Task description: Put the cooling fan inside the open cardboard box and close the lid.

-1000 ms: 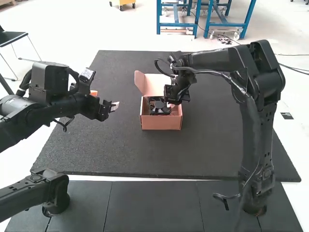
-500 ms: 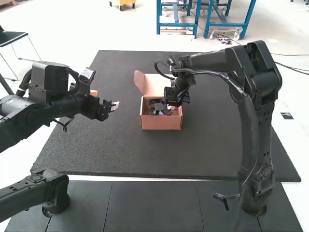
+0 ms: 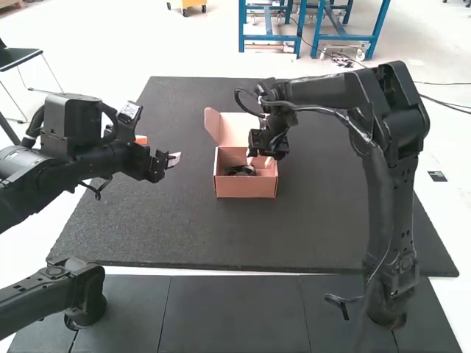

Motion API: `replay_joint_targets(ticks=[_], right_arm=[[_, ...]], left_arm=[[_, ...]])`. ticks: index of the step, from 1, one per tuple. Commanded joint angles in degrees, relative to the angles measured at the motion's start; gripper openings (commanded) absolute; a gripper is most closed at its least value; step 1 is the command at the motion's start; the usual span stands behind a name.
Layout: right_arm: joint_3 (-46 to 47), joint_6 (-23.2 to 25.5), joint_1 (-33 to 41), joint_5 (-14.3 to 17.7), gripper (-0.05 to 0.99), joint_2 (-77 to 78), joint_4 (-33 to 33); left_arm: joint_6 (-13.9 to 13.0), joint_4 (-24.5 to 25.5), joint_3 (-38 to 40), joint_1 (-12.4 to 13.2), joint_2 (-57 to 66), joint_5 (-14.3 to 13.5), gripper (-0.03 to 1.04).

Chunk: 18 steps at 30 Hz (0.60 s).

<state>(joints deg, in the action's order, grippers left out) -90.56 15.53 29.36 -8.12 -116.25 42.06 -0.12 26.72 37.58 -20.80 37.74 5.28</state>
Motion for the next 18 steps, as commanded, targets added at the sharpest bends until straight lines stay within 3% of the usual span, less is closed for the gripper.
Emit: replay_joint_targets(ticks=[1, 5, 9, 12, 15, 18], right_arm=[[-5.3, -2.3, -0.4, -0.7, 0.6, 0.8, 2.8], [-11.0, -5.4, -0.6, -1.3, 0.62, 0.8, 9.5], [-14.6, -7.6, -1.3, -1.5, 0.65, 2.5, 11.7], [-15.5, -10.8, -2.0, -0.5, 0.68, 4.3, 12.1], [-15.2, -14.5, -2.5, 2.5, 0.71, 6.3, 13.1], [-13.7, -16.7, -3.8, 2.8, 0.74, 8.3, 13.2]], left_arm=[[0.6, -1.1, 0.3, 1.1, 1.1, -1.0, 0.97], [0.5, -2.0, 0.7, 1.9, 4.2, -1.0, 0.97], [0.5, -3.7, 1.6, 1.9, 7.3, -0.9, 0.97], [0.5, -4.7, 2.9, 1.9, 10.3, -1.0, 0.97], [0.5, -5.9, 4.5, 2.0, 13.4, -1.0, 0.97], [0.5, -7.2, 5.8, 2.0, 16.4, -1.0, 0.97]])
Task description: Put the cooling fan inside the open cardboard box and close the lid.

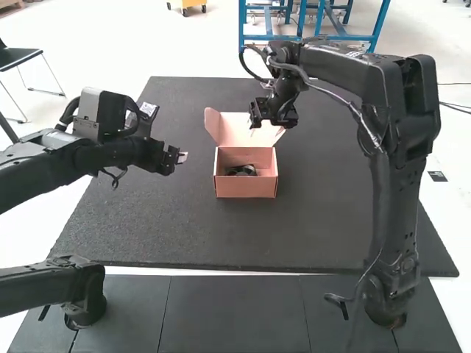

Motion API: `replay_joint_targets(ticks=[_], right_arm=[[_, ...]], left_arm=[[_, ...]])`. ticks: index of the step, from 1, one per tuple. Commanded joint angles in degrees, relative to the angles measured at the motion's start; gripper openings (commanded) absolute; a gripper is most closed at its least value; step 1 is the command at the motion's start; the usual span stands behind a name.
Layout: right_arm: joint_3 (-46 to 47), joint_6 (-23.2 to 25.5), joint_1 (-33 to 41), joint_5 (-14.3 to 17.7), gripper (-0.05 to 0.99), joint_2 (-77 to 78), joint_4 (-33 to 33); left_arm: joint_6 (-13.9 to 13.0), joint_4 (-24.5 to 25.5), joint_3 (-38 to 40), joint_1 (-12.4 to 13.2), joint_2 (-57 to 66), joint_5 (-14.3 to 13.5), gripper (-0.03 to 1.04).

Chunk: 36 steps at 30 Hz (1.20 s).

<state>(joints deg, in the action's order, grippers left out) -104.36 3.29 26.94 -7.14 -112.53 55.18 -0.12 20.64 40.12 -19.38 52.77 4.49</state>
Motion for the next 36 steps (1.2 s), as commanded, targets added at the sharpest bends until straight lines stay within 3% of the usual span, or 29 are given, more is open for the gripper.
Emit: replay_joint_targets(ticks=[1, 16, 36], right_arm=[[1.0, -5.6, -2.0, 2.0, 0.74, 5.5, -0.1], [18.6, -13.5, -5.6, 2.3, 0.75, 19.2, -10.3], [26.7, -7.9, -8.4, 0.2, 0.75, 23.4, -23.5]], left_arm=[[0.6, -1.5, 3.8, 0.6, 2.2, -0.2, 0.97], [0.6, -6.2, 9.2, 4.5, 12.8, -1.4, 0.97], [0.6, -9.5, 15.3, 4.5, 24.6, -3.0, 0.97]])
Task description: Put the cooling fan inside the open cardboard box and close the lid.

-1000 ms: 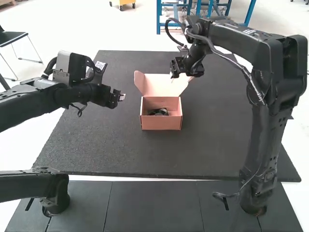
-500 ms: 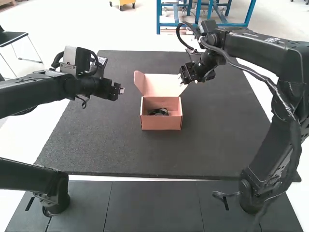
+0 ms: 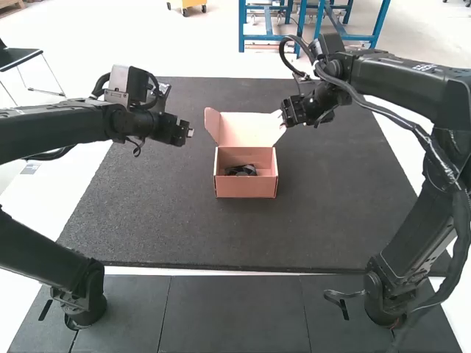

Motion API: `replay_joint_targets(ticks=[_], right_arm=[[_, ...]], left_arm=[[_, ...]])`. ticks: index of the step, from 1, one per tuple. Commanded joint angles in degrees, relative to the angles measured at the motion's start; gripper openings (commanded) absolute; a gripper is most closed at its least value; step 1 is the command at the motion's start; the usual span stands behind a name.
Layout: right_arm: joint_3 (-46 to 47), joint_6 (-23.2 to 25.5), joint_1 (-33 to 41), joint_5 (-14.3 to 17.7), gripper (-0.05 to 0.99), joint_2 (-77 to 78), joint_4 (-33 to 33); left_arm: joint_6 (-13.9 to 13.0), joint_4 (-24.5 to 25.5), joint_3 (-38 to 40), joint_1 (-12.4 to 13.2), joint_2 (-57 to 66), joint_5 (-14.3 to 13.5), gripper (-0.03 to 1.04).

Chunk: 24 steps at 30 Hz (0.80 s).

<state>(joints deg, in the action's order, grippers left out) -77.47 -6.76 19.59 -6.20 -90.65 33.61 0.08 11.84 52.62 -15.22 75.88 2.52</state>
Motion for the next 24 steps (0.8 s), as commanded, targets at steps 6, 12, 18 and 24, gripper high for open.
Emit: replay_joint_targets(ticks=[6, 12, 18, 24], right_arm=[[0.0, 5.1, -0.5, -0.7, 0.75, 1.5, -5.9], [0.5, 7.1, -0.3, -0.7, 0.75, 1.5, -6.0], [0.7, 7.1, -0.8, -0.7, 0.75, 1.5, -5.8], [1.0, 7.5, -0.7, -0.7, 0.75, 1.4, -5.7]], left_arm=[[0.5, -2.9, 5.7, 0.5, 6.6, -1.8, 0.97], [0.4, -5.2, 6.8, 1.2, 8.9, -1.4, 0.97], [0.4, -6.9, 6.6, 3.5, 9.9, -1.0, 0.97], [0.5, -8.2, 7.1, 4.4, 11.3, -0.9, 0.97]])
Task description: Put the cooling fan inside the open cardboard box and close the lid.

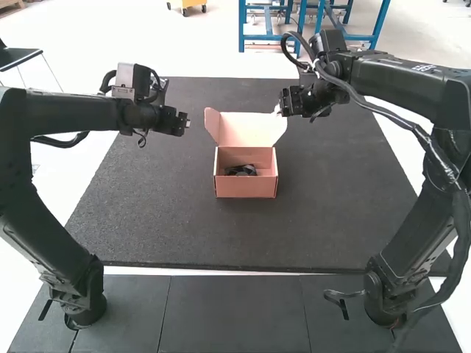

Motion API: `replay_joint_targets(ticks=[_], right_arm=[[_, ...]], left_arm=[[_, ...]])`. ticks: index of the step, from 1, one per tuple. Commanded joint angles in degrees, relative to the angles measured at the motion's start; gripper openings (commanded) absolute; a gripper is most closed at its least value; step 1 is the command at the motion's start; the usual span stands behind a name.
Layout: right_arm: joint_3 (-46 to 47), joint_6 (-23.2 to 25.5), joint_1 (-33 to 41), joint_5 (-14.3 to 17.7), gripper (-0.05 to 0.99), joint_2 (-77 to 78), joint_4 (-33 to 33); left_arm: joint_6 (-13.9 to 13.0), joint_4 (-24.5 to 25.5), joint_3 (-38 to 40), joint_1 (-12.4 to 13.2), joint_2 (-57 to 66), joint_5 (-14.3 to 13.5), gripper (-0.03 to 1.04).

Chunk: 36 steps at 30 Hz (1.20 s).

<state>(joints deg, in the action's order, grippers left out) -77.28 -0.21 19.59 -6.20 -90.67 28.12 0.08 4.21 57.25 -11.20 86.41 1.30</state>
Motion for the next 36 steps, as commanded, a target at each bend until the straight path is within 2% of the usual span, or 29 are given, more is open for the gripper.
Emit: replay_joint_targets(ticks=[1, 36], right_arm=[[1.0, 0.9, -0.8, -0.7, 0.75, 1.5, -0.3], [-2.5, 1.4, -1.0, -2.9, 0.75, -5.4, -3.1]], left_arm=[[0.5, -0.7, 2.5, 0.3, 1.0, 0.3, 0.97], [0.5, -2.8, 12.4, -0.2, 13.3, 0.1, 0.97]])
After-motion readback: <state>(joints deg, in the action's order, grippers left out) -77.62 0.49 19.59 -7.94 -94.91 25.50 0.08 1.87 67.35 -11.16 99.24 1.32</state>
